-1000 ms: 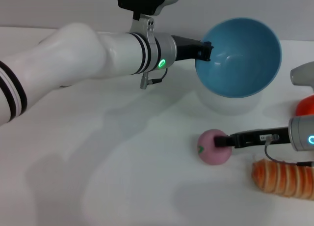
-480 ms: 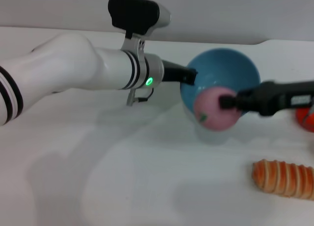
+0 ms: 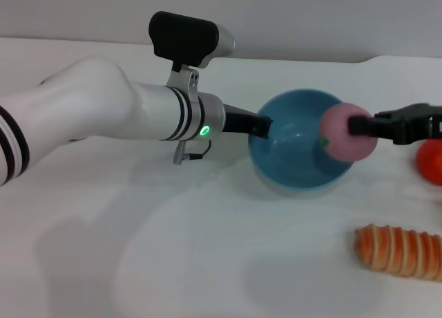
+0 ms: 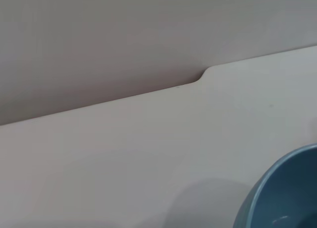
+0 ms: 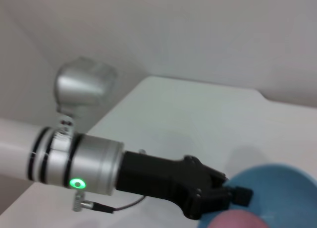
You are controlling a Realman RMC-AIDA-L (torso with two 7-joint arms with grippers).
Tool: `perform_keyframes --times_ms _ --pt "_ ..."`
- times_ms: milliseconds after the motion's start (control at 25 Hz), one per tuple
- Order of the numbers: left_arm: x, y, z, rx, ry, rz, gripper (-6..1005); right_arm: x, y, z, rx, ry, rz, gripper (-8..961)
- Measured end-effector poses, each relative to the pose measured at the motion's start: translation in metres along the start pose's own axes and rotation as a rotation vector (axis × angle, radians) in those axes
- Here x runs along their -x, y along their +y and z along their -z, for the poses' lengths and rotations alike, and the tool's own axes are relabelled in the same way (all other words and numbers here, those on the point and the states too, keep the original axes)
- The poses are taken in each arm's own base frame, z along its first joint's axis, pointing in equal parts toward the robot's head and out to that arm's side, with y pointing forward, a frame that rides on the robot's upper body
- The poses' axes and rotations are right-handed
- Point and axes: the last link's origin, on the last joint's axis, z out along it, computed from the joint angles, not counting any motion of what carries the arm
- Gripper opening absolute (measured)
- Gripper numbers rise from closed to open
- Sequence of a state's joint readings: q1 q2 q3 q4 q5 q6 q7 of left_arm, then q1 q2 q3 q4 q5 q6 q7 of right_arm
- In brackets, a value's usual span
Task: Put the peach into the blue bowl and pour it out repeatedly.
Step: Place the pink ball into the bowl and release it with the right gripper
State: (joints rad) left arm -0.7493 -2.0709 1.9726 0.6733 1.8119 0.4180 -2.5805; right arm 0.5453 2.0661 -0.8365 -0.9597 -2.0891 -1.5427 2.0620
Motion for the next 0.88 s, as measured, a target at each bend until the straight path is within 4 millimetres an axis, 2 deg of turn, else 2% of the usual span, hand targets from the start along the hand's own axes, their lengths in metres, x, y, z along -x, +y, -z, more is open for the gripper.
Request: perform_keyframes --times_ms 400,640,680,880 --pt "-0.001 0.006 -0.001 0.016 -0.005 -0.011 -1 -0.01 -0.008 -0.011 0.001 -0.097 0.037 70" --pt "0.002 0.007 -0.001 0.019 -0.012 -0.011 -2 -0.01 -0.012 -0.013 -0.022 -0.115 0.047 283" --pt "0.002 0.007 -0.001 0.019 -0.012 -0.011 -2 -0.009 -0.013 -0.012 -0.027 -0.12 0.048 502" --pt "0.003 0.007 -0.002 0.013 -0.009 -0.024 -1 -0.009 -0.016 -0.005 -0.042 -0.171 0.046 502"
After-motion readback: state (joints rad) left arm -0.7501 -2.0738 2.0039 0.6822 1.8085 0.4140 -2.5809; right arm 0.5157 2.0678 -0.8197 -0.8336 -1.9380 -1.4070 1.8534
